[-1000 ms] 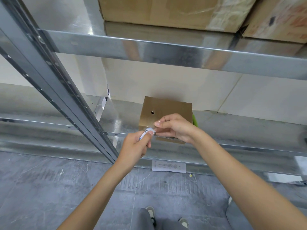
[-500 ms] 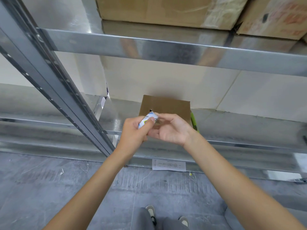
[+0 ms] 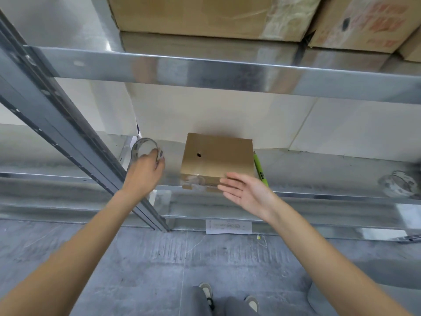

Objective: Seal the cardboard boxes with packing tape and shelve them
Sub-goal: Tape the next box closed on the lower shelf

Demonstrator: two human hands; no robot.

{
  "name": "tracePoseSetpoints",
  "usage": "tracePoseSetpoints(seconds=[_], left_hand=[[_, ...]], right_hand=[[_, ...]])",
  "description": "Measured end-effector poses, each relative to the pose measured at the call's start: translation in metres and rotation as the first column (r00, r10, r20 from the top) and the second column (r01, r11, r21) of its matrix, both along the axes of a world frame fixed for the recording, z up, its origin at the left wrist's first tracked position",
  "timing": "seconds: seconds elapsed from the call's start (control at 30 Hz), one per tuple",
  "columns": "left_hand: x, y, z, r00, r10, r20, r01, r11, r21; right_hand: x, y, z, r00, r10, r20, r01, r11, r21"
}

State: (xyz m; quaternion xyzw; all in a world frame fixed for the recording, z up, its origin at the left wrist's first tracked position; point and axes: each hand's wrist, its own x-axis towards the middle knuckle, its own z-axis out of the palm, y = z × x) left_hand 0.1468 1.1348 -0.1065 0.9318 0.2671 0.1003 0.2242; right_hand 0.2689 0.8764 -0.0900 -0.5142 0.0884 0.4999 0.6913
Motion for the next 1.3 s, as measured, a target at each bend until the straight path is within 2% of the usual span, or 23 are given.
tracePoseSetpoints(seconds=[0.07, 0.17, 0.27, 0.43, 0.6, 0.67, 0.7, 0.73, 0.77, 0.83, 0.87, 0.93, 1.03, 1.2, 1.27, 1.3], left_hand=[[0.005, 0.017, -0.022, 0.992, 0.004, -0.126, 0.007, 0.996, 0.084], [0.013, 0.03, -0.041, 0.96, 0.038, -0.279, -0.006, 0.994, 0.114], [0.02, 0.032, -0.05, 0.929, 0.084, -0.36, -0.034, 0.989, 0.143], [0.022, 0.025, -0.062, 0.926, 0.162, -0.34, -0.119, 0.983, 0.143], [0.026, 0.025, -0.078, 0.958, 0.201, -0.206, -0.173, 0.974, 0.145], [0.03, 0.015, -0.076, 0.98, 0.199, -0.011, -0.198, 0.978, 0.058], [0.033, 0.005, -0.07, 0.969, 0.218, 0.111, -0.213, 0.975, -0.062], [0.037, -0.007, -0.061, 0.94, 0.275, 0.203, -0.222, 0.942, -0.252], [0.041, -0.019, -0.051, 0.902, 0.361, 0.238, -0.217, 0.854, -0.472], [0.049, -0.038, -0.038, 0.844, 0.513, 0.158, -0.178, 0.545, -0.819], [0.051, -0.045, -0.035, 0.842, 0.532, 0.093, -0.159, 0.408, -0.899], [0.051, -0.054, -0.03, 0.888, 0.458, 0.039, -0.107, 0.287, -0.952], [0.052, -0.066, -0.022, 0.904, 0.425, 0.04, -0.066, 0.231, -0.971], [0.059, -0.078, -0.011, 0.887, 0.46, 0.038, -0.095, 0.261, -0.961], [0.063, -0.084, -0.01, 0.816, 0.577, 0.037, -0.188, 0.326, -0.926], [0.063, -0.089, -0.007, 0.765, 0.637, 0.093, -0.234, 0.409, -0.882]], right_hand=[[0.005, -0.025, -0.008, 0.996, -0.085, 0.004, 0.085, 0.996, -0.024], [0.017, -0.06, -0.015, 0.979, -0.204, -0.02, 0.203, 0.979, -0.034], [0.028, -0.084, -0.022, 0.964, -0.266, -0.006, 0.265, 0.96, -0.085], [0.032, -0.106, -0.036, 0.957, -0.289, -0.021, 0.282, 0.946, -0.16], [0.033, -0.115, -0.049, 0.958, -0.284, -0.039, 0.272, 0.944, -0.189], [0.035, -0.112, -0.054, 0.962, -0.27, -0.032, 0.259, 0.946, -0.196], [0.036, -0.109, -0.055, 0.964, -0.265, -0.012, 0.258, 0.946, -0.197], [0.037, -0.104, -0.055, 0.967, -0.254, 0.02, 0.253, 0.947, -0.197], [0.038, -0.096, -0.054, 0.97, -0.236, 0.061, 0.244, 0.949, -0.199], [0.042, -0.077, -0.05, 0.972, -0.184, 0.148, 0.213, 0.954, -0.21], [0.044, -0.066, -0.048, 0.969, -0.157, 0.189, 0.197, 0.956, -0.219], [0.048, -0.044, -0.044, 0.964, -0.104, 0.245, 0.163, 0.958, -0.234], [0.048, -0.02, -0.037, 0.962, -0.042, 0.27, 0.102, 0.972, -0.213], [0.053, -0.012, -0.045, 0.947, -0.007, 0.322, 0.112, 0.945, -0.307], [0.05, -0.014, -0.037, 0.94, 0.001, 0.342, 0.111, 0.945, -0.309], [0.047, -0.017, -0.03, 0.929, 0.014, 0.37, 0.104, 0.949, -0.298]])
